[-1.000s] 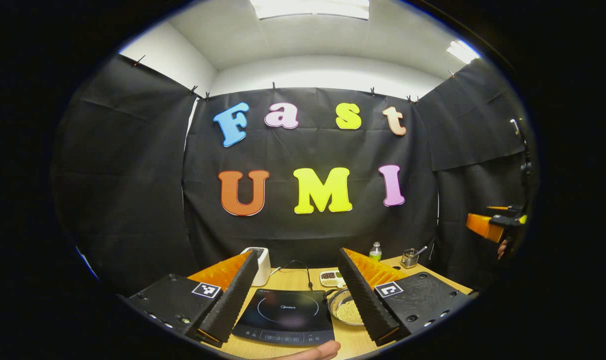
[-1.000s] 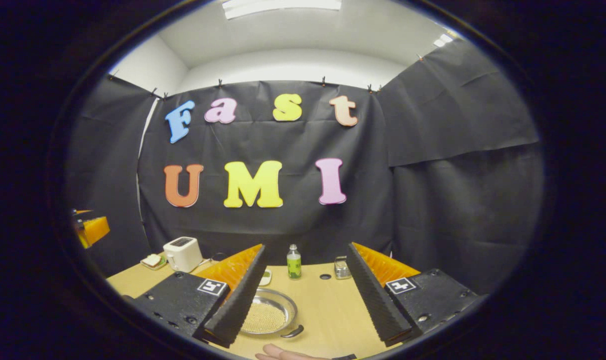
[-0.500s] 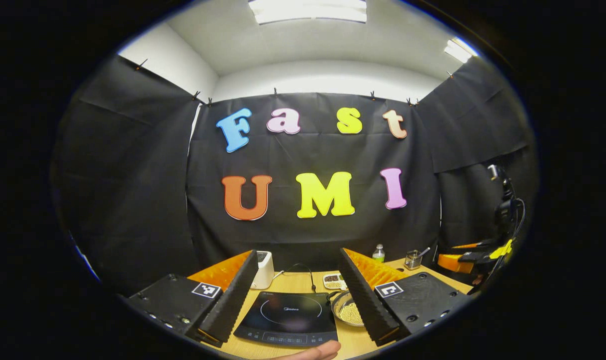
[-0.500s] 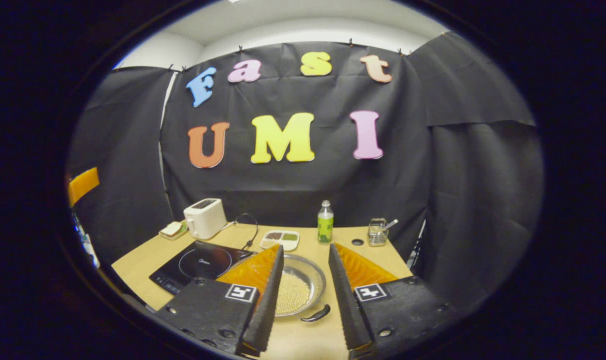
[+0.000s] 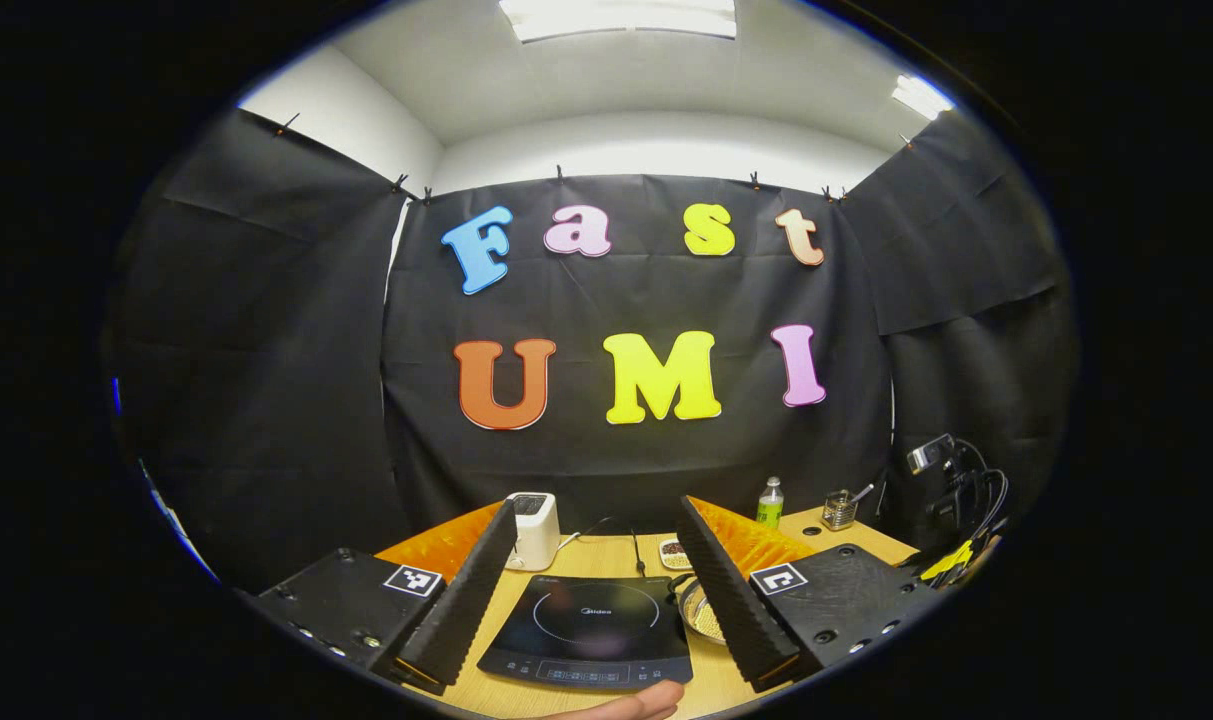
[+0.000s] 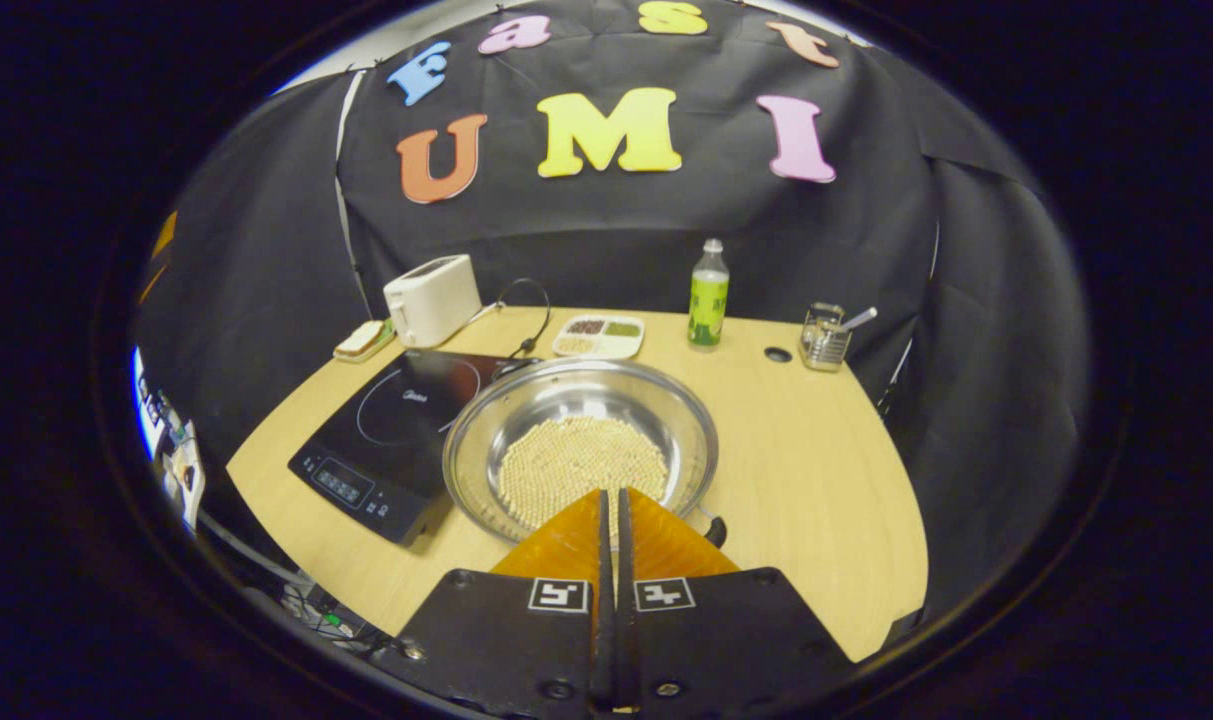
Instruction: First push the handle of the pot to place it horizontally, then grasp the pot with both hands and set it on the induction cooktop.
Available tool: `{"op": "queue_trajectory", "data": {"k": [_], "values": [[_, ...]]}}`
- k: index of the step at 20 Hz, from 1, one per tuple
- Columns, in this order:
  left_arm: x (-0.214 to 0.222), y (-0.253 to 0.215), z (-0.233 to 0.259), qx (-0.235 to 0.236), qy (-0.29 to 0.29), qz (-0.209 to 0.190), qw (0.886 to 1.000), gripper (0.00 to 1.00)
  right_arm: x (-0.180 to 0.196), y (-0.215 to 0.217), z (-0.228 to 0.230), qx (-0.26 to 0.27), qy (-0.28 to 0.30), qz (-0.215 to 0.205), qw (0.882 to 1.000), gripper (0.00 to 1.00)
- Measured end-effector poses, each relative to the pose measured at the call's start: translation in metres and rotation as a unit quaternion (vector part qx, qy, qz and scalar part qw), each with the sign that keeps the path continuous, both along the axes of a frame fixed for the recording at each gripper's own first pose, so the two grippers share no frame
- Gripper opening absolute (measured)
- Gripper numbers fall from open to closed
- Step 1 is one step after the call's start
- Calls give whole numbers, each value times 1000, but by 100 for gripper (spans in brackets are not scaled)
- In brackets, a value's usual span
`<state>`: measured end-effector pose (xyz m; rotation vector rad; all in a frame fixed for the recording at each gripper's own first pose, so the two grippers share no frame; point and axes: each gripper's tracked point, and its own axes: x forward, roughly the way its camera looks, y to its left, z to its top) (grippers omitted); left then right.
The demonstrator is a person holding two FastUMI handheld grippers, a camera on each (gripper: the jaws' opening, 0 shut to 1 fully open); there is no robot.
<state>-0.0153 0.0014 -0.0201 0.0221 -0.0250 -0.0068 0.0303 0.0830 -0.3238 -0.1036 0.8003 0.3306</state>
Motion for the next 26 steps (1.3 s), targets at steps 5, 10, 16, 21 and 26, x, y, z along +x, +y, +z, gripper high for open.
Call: {"op": "queue_trajectory", "data": {"k": [5,10,16,21,26], "values": [[2,1,-10,5,13,0,1000,100,-7,-5,-40,-17,46,3,999,4],[3,-1,-14,3,17,-2,1000,96,-15,-7,-72,-25,83,11,996,4],[7,-7,-20,6,26,-7,1000,96,-7,-22,-82,-39,89,-2,995,4],[7,-4,-13,-1,15,6,1000,96,0,-25,-84,-35,96,1,995,4],[16,-1,-13,-8,3,11,1000,96,13,-36,-91,-49,106,3,993,0]]}}
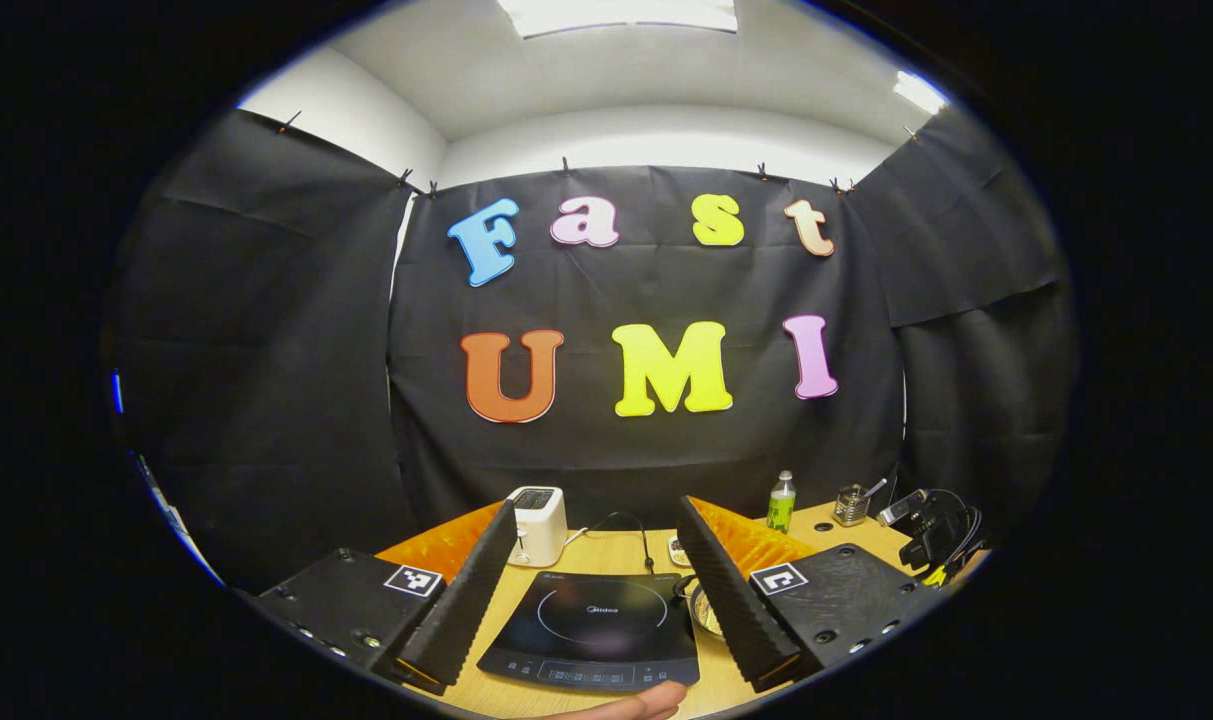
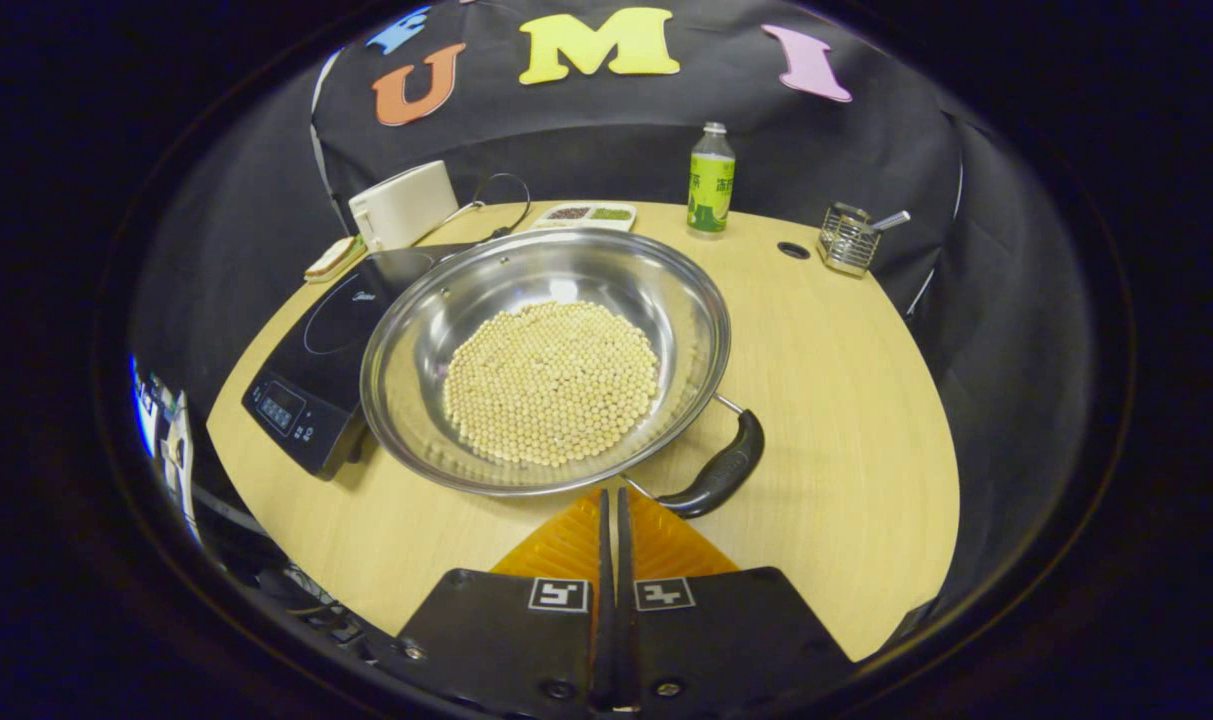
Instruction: First push the handle of the pot to place it horizontally, then grasp the pot with both hands and set it on the induction cooktop.
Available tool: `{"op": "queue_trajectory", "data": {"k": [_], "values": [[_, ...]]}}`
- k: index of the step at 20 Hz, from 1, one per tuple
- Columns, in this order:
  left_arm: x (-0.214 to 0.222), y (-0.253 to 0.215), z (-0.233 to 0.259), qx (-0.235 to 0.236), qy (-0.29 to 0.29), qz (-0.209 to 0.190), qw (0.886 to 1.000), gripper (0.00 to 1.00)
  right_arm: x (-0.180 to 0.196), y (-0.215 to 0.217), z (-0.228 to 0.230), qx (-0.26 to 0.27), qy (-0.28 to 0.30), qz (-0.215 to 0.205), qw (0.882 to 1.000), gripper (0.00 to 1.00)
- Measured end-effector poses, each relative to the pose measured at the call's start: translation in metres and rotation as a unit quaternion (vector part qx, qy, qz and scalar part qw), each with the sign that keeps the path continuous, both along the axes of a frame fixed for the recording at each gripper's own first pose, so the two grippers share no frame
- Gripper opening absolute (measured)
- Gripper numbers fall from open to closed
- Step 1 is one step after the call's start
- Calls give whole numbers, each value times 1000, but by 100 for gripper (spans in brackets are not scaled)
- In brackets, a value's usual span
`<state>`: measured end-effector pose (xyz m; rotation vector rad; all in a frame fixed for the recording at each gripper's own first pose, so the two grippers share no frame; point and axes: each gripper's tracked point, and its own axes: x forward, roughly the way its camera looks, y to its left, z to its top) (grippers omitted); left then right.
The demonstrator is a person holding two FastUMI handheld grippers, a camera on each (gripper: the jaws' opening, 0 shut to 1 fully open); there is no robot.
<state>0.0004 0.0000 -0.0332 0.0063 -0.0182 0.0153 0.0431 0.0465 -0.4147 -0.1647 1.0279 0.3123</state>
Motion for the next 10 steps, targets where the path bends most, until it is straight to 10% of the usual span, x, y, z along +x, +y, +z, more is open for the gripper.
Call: {"op": "queue_trajectory", "data": {"k": [10], "values": [[48,-20,-4,-15,11,-14,1000,96,54,-36,-16,14,14,-31,999,4]]}}
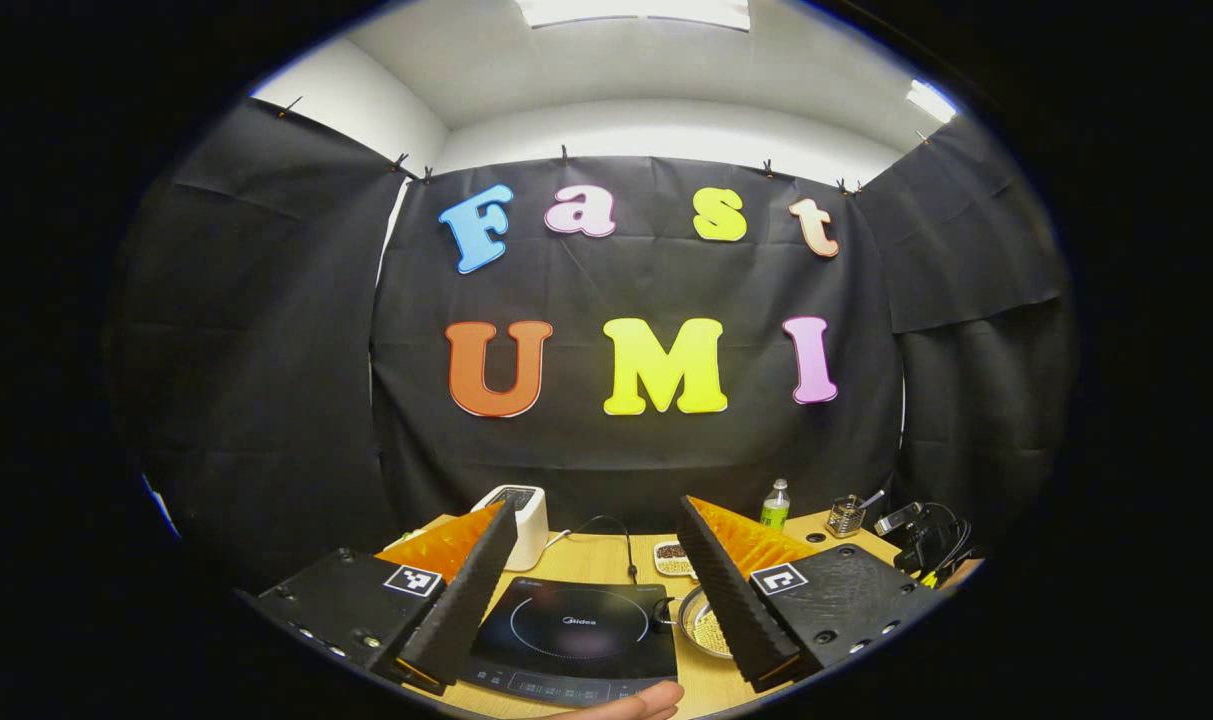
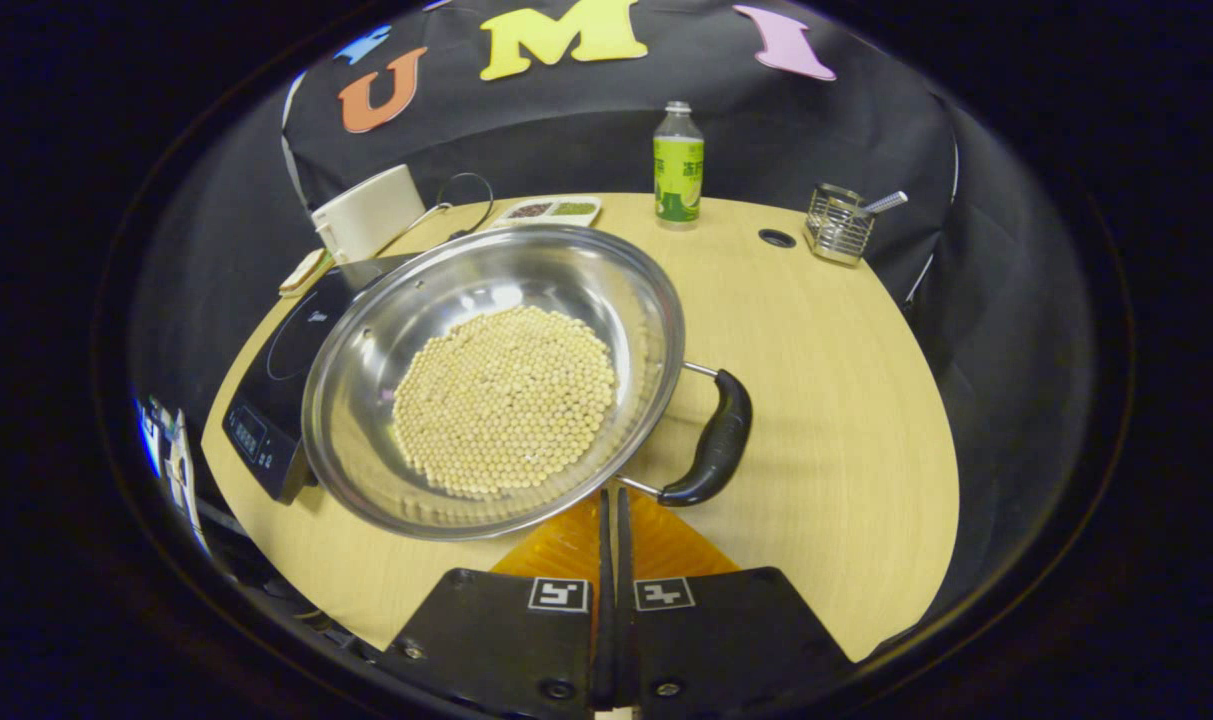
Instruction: First push the handle of the pot to place it horizontally, then grasp the pot with both hands and set it on the induction cooktop.
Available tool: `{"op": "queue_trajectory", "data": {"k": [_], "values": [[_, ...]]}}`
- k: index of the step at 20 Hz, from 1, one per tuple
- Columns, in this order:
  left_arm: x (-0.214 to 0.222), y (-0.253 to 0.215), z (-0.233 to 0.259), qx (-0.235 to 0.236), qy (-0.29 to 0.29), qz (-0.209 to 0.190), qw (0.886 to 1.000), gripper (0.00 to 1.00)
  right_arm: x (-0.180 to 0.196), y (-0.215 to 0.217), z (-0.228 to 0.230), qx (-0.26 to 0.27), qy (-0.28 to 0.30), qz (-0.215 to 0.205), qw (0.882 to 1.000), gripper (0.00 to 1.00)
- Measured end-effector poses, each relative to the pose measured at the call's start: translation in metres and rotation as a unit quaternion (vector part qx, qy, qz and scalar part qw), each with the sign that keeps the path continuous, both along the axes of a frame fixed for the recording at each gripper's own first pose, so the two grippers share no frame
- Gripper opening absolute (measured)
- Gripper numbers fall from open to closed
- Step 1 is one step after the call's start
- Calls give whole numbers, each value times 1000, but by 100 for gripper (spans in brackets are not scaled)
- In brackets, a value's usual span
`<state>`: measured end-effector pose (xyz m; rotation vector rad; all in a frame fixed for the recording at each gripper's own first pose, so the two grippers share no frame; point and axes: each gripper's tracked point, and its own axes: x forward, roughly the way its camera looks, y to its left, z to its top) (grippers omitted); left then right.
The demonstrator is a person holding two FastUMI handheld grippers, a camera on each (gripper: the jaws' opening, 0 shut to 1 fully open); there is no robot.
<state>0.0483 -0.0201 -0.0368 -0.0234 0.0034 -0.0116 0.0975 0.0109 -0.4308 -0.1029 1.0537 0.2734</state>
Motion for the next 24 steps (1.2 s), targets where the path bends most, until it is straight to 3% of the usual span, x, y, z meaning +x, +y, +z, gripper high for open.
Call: {"op": "queue_trajectory", "data": {"k": [7,16,24], "values": [[40,-22,-13,3,12,-23,1000,96,36,-23,4,30,-1,-37,999,4],[83,-52,-71,13,85,-40,996,96,63,-38,7,60,-19,-62,996,4],[94,-75,-136,14,161,-58,985,96,70,-58,40,66,-107,-91,988,4]]}}
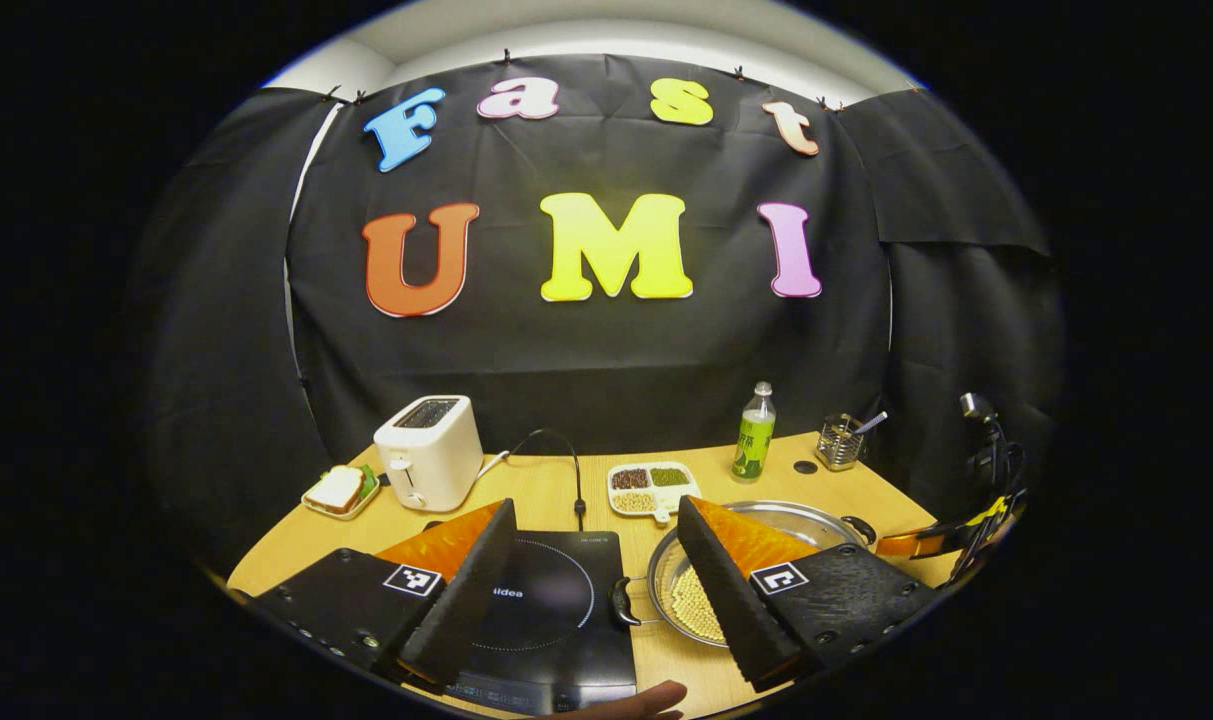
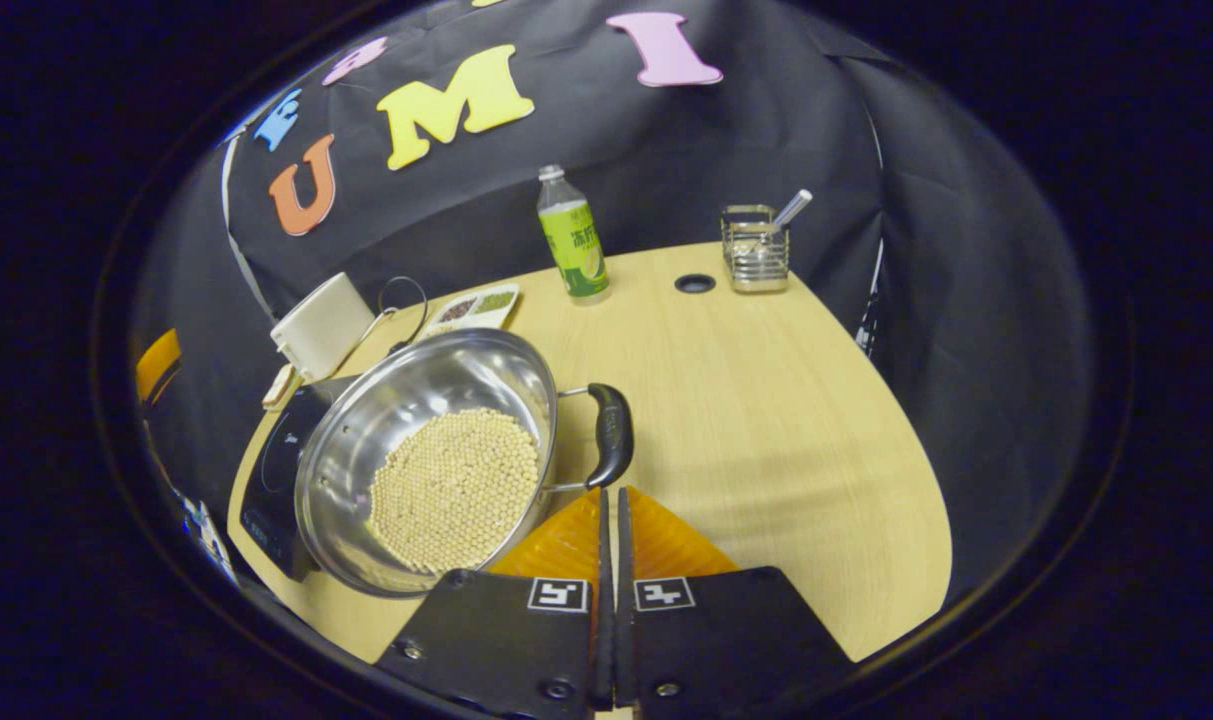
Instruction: First push the handle of the pot to place it horizontally, then grasp the pot with both hands and set it on the induction cooktop.
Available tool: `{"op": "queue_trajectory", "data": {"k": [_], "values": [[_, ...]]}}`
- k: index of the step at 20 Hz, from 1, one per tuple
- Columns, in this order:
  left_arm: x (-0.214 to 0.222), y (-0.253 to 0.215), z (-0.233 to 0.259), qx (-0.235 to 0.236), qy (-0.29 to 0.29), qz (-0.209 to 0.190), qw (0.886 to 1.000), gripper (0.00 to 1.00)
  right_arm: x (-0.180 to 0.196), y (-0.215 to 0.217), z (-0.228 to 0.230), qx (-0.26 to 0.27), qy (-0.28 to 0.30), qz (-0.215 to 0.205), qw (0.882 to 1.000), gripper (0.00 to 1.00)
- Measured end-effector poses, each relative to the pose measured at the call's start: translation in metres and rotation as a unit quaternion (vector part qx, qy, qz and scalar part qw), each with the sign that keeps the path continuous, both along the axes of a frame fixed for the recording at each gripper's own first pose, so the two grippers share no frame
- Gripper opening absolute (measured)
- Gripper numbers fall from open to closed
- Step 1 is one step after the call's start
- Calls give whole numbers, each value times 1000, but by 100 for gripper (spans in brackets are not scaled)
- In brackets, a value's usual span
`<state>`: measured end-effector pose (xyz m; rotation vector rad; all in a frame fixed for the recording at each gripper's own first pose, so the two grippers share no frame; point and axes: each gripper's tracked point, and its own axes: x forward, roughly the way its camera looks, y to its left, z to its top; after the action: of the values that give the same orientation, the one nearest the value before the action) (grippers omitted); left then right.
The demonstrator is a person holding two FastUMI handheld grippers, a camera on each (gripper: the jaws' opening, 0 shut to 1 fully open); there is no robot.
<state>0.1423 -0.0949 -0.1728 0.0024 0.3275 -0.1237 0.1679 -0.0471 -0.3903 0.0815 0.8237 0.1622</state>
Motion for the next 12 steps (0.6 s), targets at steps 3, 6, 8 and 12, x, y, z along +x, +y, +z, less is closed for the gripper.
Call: {"op": "queue_trajectory", "data": {"k": [3,6,8,12], "values": [[-3,-9,-22,-17,27,-11,999,96,1,-3,22,-8,-40,5,999,4],[-7,-15,-51,-51,68,-10,996,96,1,-6,38,-16,-69,11,997,8],[-7,-16,-67,-48,94,-7,994,95,2,-7,44,-21,-82,8,996,59],[-4,-26,-95,-45,140,-3,989,95,5,-9,40,-26,-76,-15,997,98]]}}
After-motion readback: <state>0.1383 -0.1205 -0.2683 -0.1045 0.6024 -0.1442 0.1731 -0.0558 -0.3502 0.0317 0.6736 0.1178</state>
